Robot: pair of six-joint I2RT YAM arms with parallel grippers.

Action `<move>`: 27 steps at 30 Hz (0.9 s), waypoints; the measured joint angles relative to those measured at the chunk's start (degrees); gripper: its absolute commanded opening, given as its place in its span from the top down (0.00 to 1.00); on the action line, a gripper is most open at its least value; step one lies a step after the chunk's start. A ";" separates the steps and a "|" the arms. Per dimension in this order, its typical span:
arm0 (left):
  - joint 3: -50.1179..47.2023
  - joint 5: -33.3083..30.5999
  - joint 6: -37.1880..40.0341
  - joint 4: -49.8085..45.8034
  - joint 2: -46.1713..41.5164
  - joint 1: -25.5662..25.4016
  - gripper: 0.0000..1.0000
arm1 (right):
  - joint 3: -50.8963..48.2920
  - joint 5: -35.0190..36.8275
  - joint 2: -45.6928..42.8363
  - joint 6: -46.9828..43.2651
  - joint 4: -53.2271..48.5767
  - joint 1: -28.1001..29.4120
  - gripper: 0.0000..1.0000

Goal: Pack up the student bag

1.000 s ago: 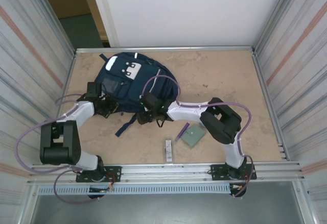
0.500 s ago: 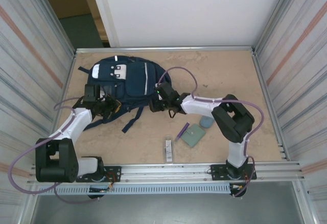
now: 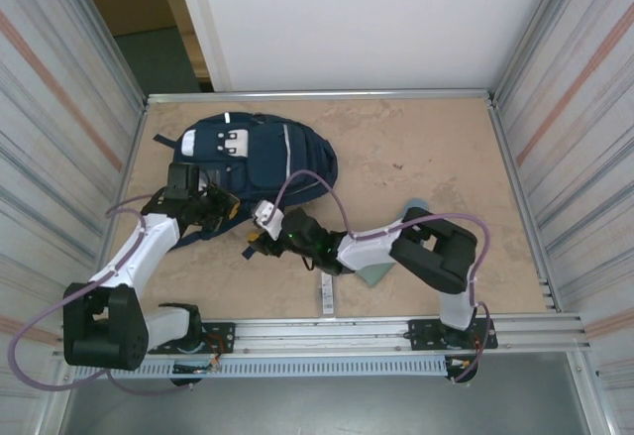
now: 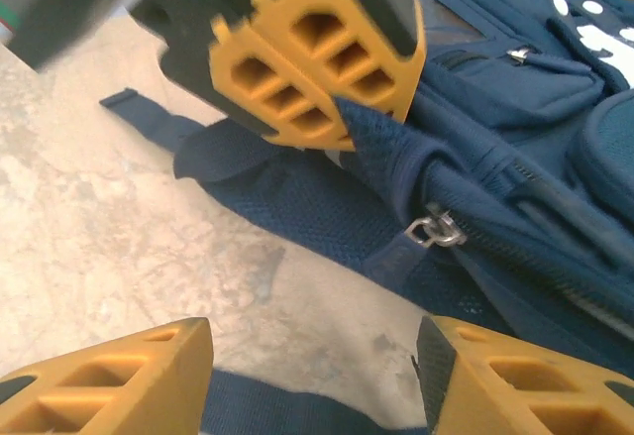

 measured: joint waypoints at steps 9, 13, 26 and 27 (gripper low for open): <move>-0.90 -0.50 -3.82 -0.24 -2.05 -0.42 1.00 | -0.31 7.37 8.59 -2.05 13.42 0.24 0.49; -1.16 -0.55 -4.63 -0.07 -2.12 -0.48 1.00 | 0.94 10.23 10.64 -2.93 17.00 0.35 0.55; -1.36 -1.03 -5.07 0.90 -2.12 -0.72 1.00 | 5.22 13.00 14.51 -4.09 20.70 1.42 0.72; -1.51 -1.03 -5.09 1.03 -2.12 -0.72 1.00 | 5.35 13.22 14.60 -4.07 20.68 1.46 0.74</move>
